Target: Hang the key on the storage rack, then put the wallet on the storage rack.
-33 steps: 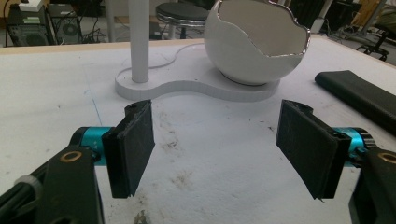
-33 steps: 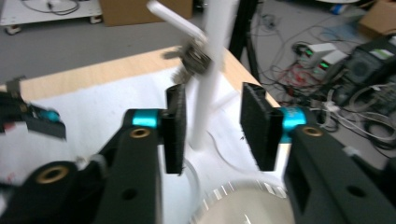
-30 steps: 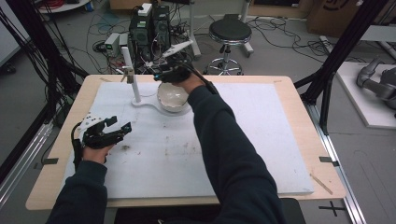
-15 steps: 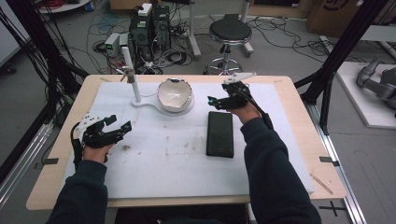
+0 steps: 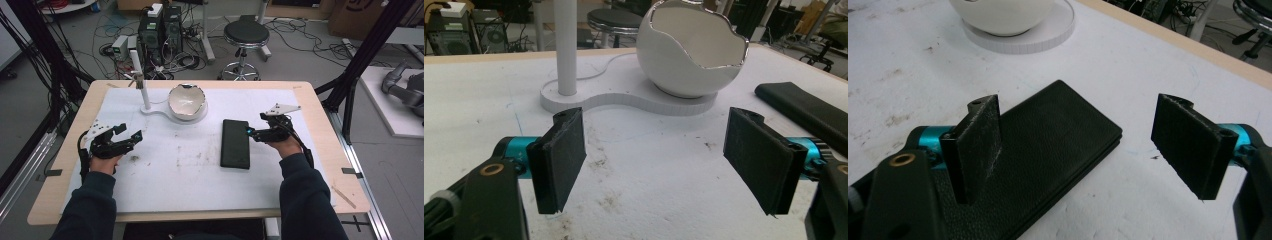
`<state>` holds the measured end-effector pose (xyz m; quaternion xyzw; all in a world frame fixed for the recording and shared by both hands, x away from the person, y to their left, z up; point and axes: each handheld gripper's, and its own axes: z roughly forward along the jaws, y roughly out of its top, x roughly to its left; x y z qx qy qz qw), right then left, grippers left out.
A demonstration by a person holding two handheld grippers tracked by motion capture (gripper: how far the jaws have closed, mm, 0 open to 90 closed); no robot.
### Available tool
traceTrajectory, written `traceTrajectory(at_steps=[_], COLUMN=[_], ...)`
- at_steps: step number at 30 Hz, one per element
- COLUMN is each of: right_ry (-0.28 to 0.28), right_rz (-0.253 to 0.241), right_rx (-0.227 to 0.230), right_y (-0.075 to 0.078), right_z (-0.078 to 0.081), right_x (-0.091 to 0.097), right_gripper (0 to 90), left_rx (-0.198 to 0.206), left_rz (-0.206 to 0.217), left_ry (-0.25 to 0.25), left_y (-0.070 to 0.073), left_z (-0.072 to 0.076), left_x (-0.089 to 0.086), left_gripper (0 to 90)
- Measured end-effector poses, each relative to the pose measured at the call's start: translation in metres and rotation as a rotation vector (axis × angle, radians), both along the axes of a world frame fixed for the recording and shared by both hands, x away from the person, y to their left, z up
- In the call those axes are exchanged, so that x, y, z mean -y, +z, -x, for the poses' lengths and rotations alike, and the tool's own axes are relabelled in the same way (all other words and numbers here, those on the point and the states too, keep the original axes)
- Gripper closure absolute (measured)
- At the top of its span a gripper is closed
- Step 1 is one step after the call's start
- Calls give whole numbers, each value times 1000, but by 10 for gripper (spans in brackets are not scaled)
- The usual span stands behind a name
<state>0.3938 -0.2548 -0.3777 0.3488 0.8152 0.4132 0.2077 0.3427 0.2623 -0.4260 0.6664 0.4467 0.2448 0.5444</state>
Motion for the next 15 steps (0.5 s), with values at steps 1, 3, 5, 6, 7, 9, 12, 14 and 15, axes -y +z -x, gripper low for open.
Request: traceTrajectory(at_steps=[1, 3, 5, 6, 7, 9, 12, 14, 15], right_ry=[-5, -5, -6, -2, -2, -1, -2, -5, -7], right_rz=[-4, -5, -4, -6, -6, -4, -8, -18, -20], right_rx=[-6, -8, -9, -7, -7, -8, -6, -8, -6], right_y=[-2, -3, -4, -4, -4, -5, -5, -5, -6], right_z=[1, 2, 2, 2, 2, 1, 3, 5, 6], right_x=[2, 3, 3, 2, 2, 2, 5, 7, 10], right_gripper=[207, 207, 207, 207, 207, 207, 207, 207, 207], left_rx=[-3, -3, -4, -6, -6, -5, 1, 4, 1], left_rz=[1, -1, -1, -1, -3, -5, -1, -1, 1], left_ry=[-3, -4, -1, -3, 0, 2, 7, 6, 3], left_y=[0, 0, 0, 0, -1, 0, 1, 1, 1], left_z=[1, 2, 1, 1, 1, 0, 1, 2, 1], left_x=[1, 1, 1, 0, 1, 0, 1, 1, 1], left_gripper=[248, 248, 249, 249, 249, 252, 252, 252, 252])
